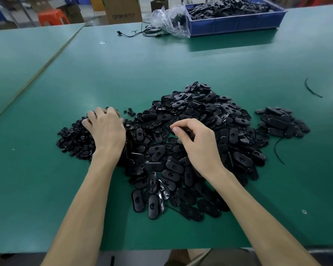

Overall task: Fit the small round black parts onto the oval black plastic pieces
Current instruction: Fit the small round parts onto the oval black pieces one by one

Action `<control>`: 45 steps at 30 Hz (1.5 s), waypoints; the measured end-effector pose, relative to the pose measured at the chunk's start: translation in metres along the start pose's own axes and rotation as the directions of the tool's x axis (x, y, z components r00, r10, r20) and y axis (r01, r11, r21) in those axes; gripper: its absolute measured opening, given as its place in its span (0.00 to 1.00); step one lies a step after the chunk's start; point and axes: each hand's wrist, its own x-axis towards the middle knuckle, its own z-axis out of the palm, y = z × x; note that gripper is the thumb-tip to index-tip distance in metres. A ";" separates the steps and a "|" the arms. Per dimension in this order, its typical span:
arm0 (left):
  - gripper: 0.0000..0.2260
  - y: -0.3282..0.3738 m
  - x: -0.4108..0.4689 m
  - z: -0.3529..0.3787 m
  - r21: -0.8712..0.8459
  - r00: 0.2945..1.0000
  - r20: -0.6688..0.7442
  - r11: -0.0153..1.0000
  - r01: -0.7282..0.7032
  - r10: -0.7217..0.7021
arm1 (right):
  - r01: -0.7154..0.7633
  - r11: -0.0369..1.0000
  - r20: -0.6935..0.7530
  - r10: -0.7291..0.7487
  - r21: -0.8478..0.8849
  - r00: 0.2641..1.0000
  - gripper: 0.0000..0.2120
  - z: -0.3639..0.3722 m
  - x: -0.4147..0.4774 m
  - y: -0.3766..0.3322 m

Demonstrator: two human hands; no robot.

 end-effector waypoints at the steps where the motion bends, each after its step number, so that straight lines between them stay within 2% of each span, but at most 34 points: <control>1: 0.09 -0.001 0.001 0.000 0.016 1.000 0.023 1.000 0.017 -0.017 | 0.000 1.000 0.003 0.000 0.000 1.000 0.06 0.000 0.000 0.000; 5: 0.09 -0.002 0.003 0.003 0.014 0.998 0.051 0.999 0.044 -0.045 | 0.008 1.000 0.009 -0.008 0.002 1.000 0.06 0.001 0.000 0.001; 13: 0.08 -0.003 0.002 0.005 -0.053 0.999 -0.002 0.997 0.055 -0.055 | 0.015 0.999 -0.015 -0.014 0.049 1.000 0.06 0.002 0.000 0.005; 17: 0.07 -0.002 0.001 0.001 -0.225 0.997 -0.078 0.974 0.000 -0.019 | -0.006 0.991 -0.033 0.011 0.134 0.999 0.06 0.002 0.000 0.005; 20: 0.05 0.004 -0.004 -0.005 -0.458 0.994 -0.112 0.887 -0.060 0.009 | -0.006 0.983 -0.054 0.016 0.183 0.998 0.06 0.001 -0.001 0.004; 24: 0.02 0.017 -0.013 -0.009 -0.613 0.993 -0.094 0.782 -0.117 0.074 | 0.009 0.989 -0.055 -0.001 0.148 0.999 0.06 0.000 -0.001 0.004; 28: 0.03 0.031 -0.019 -0.014 -0.821 0.992 0.000 0.567 -0.072 0.126 | 0.013 0.995 -0.067 -0.006 0.103 0.998 0.06 0.000 0.000 0.004; 33: 0.06 0.045 -0.030 -0.013 -0.946 0.938 0.122 0.325 0.011 0.324 | 0.018 0.994 -0.084 -0.009 0.107 0.996 0.09 0.000 0.001 0.004; 35: 0.07 0.048 -0.035 -0.011 -0.958 0.920 0.148 0.283 0.042 0.363 | 0.024 0.993 -0.092 -0.013 0.117 0.996 0.09 0.000 0.002 0.003; 40: 0.10 0.051 -0.039 -0.007 -0.971 0.920 0.181 0.213 0.111 0.348 | -0.019 0.984 -0.075 0.033 0.179 0.997 0.10 -0.001 0.002 0.004; 45: 0.08 0.052 -0.041 -0.008 -0.973 0.927 0.157 0.212 0.087 0.341 | -0.008 0.984 -0.053 0.017 0.178 0.998 0.14 -0.001 0.002 0.004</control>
